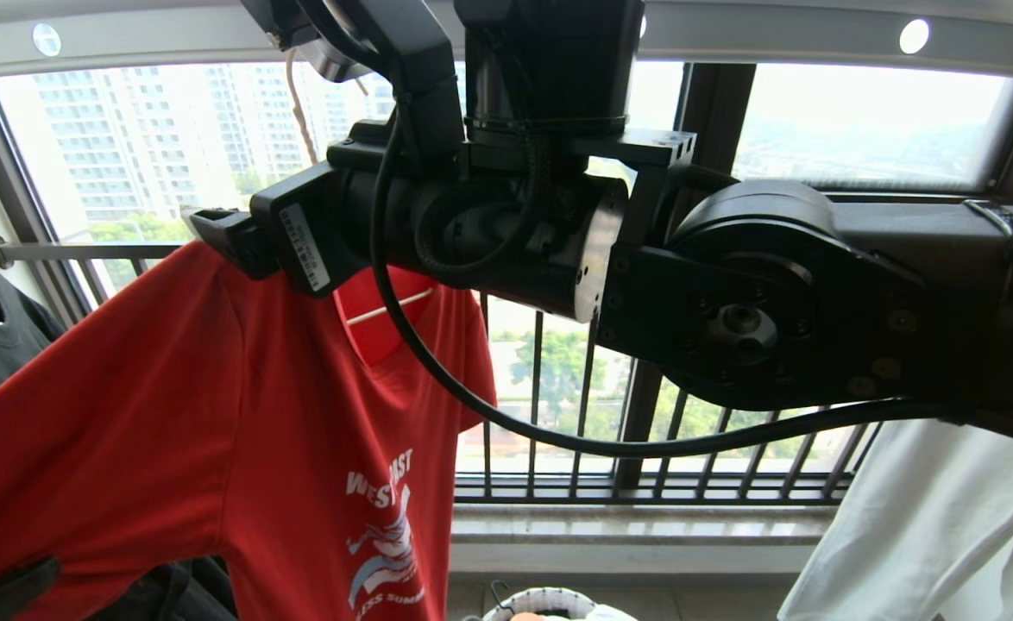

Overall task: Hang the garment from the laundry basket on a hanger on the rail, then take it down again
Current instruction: Take the clothes off the clothes rack

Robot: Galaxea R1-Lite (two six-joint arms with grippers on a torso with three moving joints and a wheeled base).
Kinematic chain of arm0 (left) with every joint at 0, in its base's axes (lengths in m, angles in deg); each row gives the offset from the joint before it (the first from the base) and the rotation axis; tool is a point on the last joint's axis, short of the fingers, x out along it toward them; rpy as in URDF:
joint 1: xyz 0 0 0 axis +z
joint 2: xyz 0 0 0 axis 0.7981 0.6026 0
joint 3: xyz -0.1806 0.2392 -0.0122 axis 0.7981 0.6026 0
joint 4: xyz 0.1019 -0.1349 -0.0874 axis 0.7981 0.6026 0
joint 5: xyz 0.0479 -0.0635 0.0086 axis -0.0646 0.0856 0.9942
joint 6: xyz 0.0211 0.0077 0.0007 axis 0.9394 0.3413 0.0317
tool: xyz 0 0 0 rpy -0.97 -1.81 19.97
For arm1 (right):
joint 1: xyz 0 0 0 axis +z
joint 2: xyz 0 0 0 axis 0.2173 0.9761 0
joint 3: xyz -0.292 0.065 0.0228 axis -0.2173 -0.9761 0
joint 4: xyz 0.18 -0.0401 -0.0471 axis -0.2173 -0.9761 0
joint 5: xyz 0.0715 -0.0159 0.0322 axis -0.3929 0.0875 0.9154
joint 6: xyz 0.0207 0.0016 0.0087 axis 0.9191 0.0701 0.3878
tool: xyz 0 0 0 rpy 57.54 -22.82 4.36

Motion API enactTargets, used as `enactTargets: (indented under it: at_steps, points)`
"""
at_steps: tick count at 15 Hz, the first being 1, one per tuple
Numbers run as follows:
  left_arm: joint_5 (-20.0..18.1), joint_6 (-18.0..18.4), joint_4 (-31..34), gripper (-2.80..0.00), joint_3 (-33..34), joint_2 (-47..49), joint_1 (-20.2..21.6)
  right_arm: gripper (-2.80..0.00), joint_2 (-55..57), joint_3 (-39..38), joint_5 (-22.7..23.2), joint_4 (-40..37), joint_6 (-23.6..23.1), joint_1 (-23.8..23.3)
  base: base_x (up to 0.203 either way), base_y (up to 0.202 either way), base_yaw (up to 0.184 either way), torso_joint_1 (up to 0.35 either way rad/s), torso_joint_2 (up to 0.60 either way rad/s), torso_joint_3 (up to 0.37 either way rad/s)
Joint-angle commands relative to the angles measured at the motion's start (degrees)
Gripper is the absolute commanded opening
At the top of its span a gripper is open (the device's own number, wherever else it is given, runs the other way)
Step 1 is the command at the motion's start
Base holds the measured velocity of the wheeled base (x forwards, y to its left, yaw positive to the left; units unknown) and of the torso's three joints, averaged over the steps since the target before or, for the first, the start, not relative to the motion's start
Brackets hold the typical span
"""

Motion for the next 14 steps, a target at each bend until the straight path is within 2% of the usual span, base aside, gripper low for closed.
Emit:
enactTargets:
  at_steps: [1,6,10,14]
  points:
    - [-0.44,-0.07,0.09,-2.8,0.06,-0.02,0.01,0.0,0.29,0.03,0.47,0.12,-0.07,-0.85,0.0,0.0,0.0,0.0,0.0,0.0]
    - [-0.98,0.04,0.09,-2.8,-0.03,-0.46,0.01,0.0,0.47,1.0,1.26,0.12,0.19,-1.29,0.0,0.0,0.0,0.0,0.0,0.0]
    - [-7.91,0.02,0.43,-2.8,0.23,-2.04,0.01,0.0,0.47,1.0,1.26,0.12,0.73,-1.29,0.0,0.0,0.0,0.0,0.0,0.0]
    - [-8.17,0.11,0.44,-2.8,1.59,-2.39,0.01,0.0,0.47,1.0,1.35,0.12,0.73,-1.29,0.0,0.0,0.0,0.0,0.0,0.0]
